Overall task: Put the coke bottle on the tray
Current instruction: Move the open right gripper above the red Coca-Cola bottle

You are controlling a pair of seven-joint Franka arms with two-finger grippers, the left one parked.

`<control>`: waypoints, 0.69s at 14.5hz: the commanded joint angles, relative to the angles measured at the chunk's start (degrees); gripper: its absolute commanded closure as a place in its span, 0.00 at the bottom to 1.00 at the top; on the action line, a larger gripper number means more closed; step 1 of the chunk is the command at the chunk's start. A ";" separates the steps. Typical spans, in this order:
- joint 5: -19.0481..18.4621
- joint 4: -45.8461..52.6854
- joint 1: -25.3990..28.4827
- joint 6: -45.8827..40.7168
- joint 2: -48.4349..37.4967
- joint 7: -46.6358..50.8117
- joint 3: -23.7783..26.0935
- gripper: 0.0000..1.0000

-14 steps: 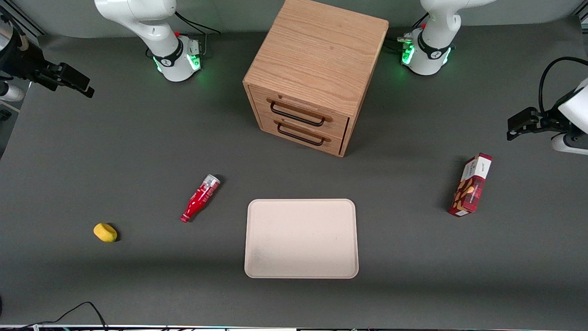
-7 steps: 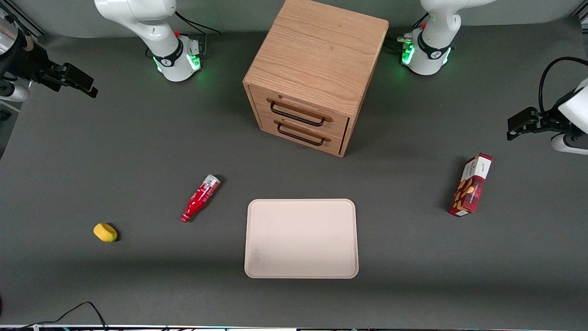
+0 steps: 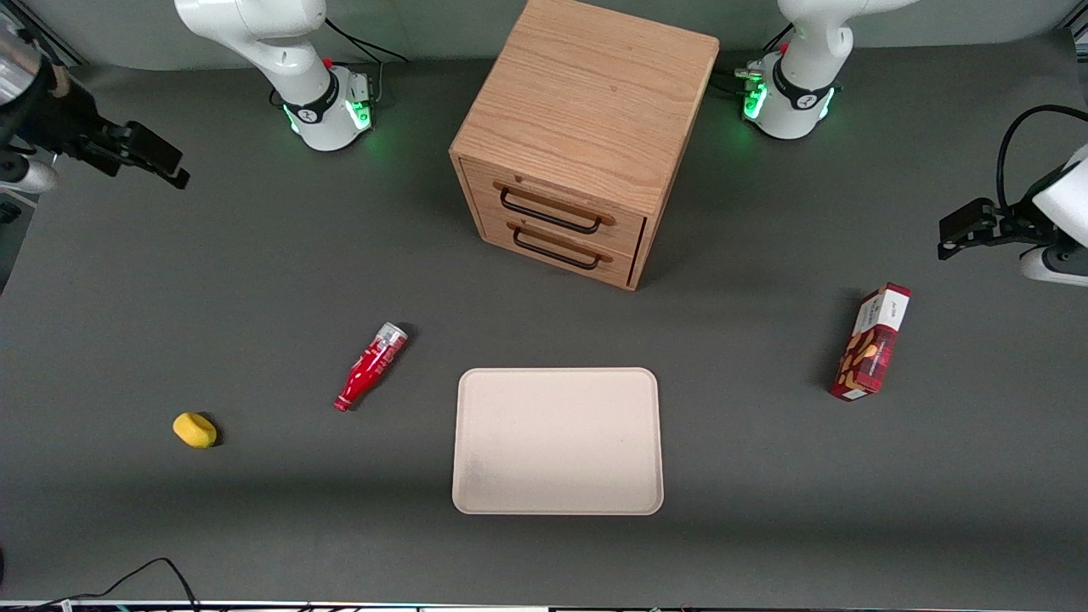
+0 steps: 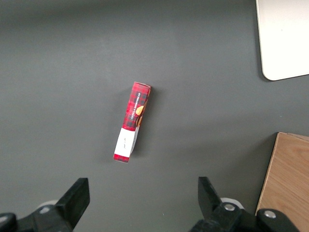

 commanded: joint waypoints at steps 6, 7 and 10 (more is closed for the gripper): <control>-0.59 -1.08 0.70 16.37 23.98 28.66 6.63 0.00; -1.90 -3.81 0.62 20.41 25.74 30.06 6.63 0.00; -4.46 -8.31 0.53 29.83 31.36 33.66 6.63 0.00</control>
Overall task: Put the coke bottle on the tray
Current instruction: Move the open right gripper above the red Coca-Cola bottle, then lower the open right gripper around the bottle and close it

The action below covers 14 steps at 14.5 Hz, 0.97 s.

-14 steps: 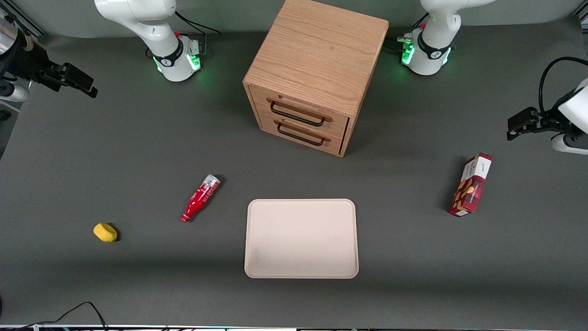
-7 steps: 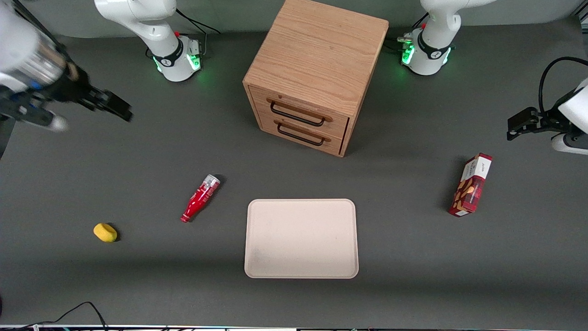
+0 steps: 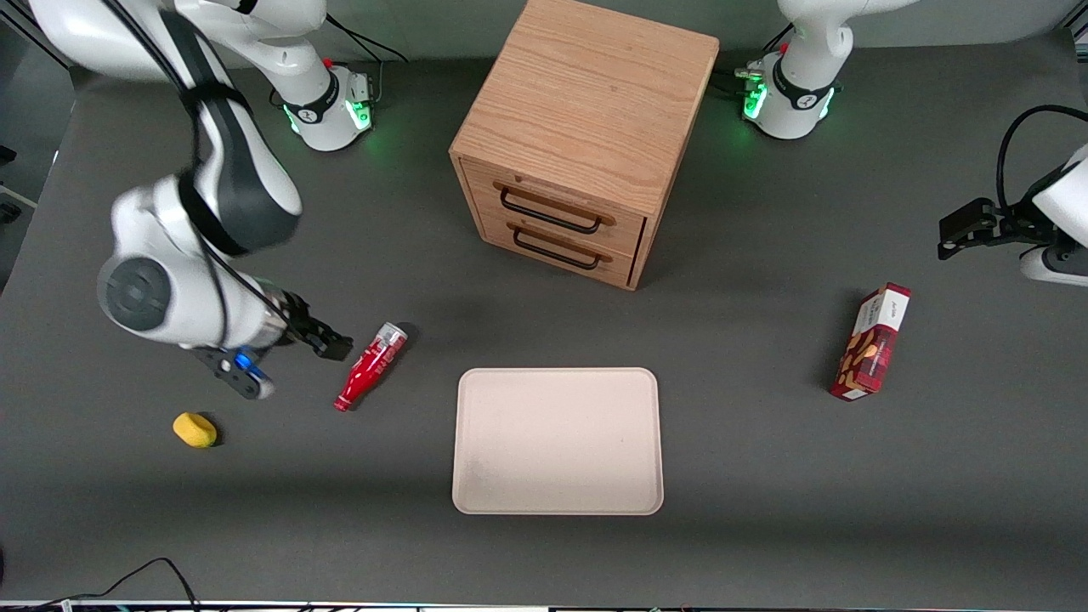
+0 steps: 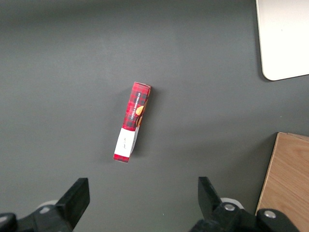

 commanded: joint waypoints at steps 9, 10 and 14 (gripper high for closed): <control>-8.89 -9.62 0.18 25.97 10.97 11.88 0.21 0.00; -9.33 -10.68 0.10 27.64 11.33 11.88 0.21 0.00; -11.27 -11.74 0.01 28.45 11.51 11.45 0.21 1.00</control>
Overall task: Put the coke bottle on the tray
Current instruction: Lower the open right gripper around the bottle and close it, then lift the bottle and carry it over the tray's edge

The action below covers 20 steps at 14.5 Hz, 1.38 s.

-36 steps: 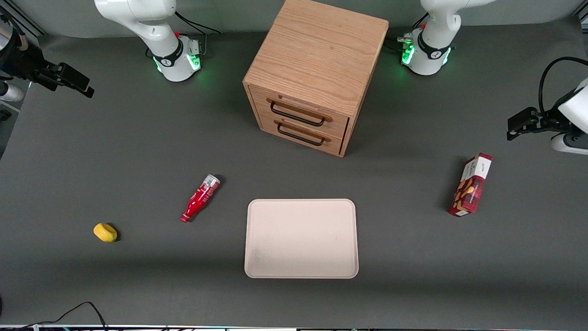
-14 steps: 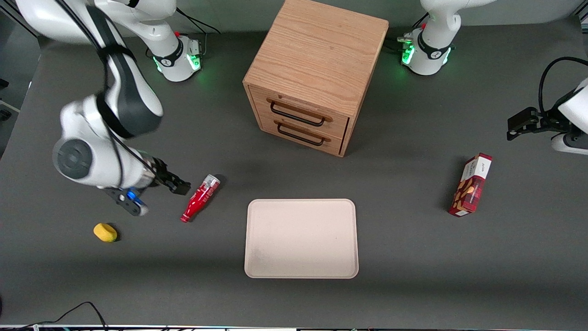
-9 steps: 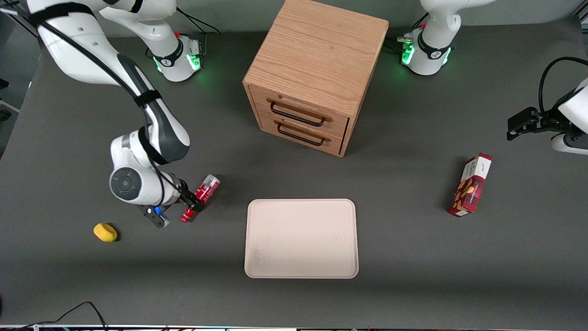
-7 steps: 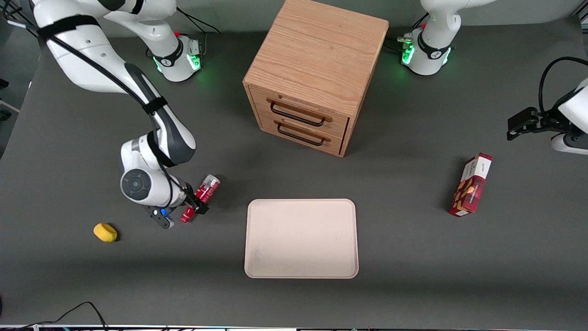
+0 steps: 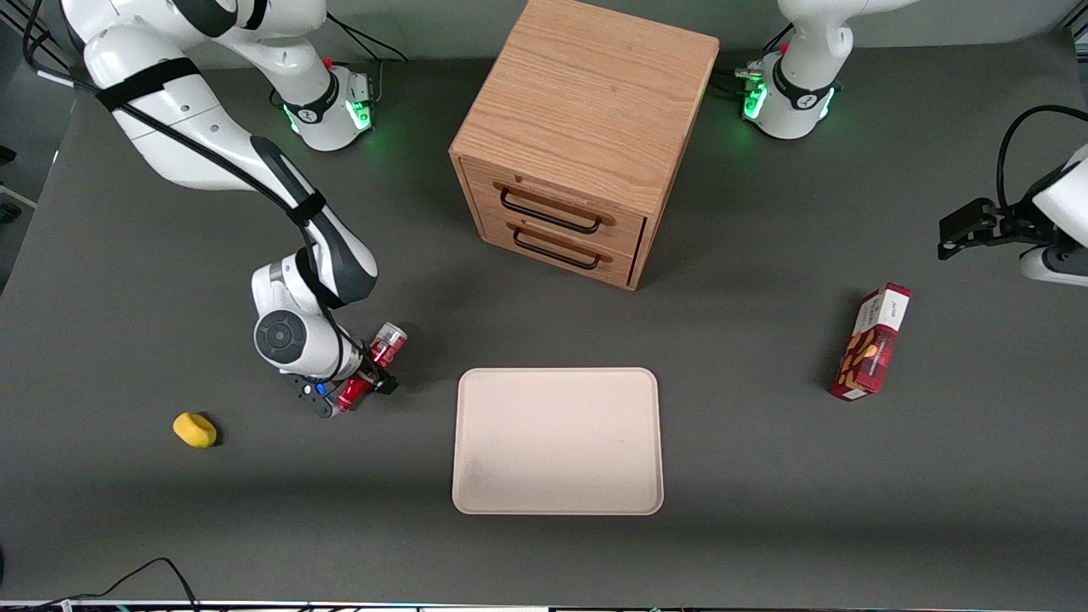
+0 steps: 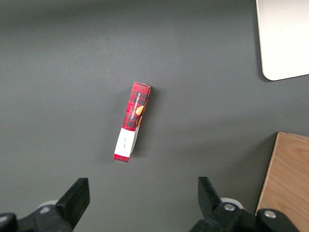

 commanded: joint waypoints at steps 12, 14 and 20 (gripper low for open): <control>-2.49 18.45 0.07 -28.53 -10.43 -26.38 6.18 1.00; -2.75 25.41 0.07 -32.08 -9.64 -31.94 8.21 1.00; -2.66 41.50 2.27 -29.82 4.92 -36.97 16.46 1.00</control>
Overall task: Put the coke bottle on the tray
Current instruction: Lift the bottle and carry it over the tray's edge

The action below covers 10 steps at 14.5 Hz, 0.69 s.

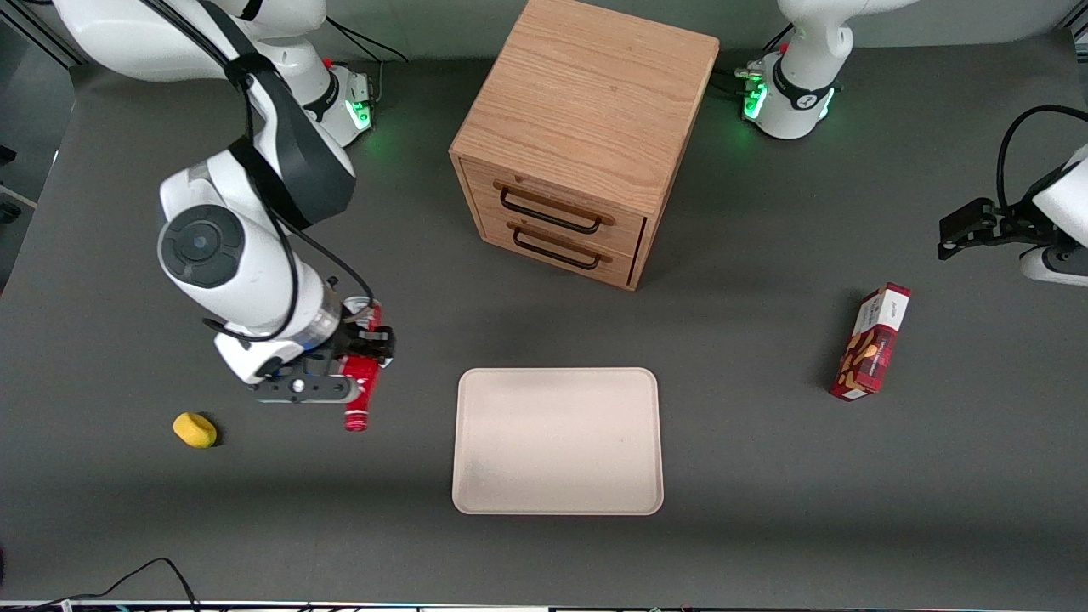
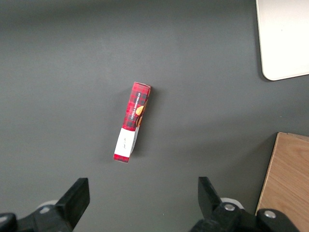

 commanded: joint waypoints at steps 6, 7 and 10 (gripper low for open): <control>-0.82 11.13 2.73 18.82 24.98 -1.66 1.15 1.00; -0.82 11.13 2.91 20.41 26.38 -1.67 0.62 1.00; -0.82 11.04 4.75 23.67 28.59 -1.14 -1.05 1.00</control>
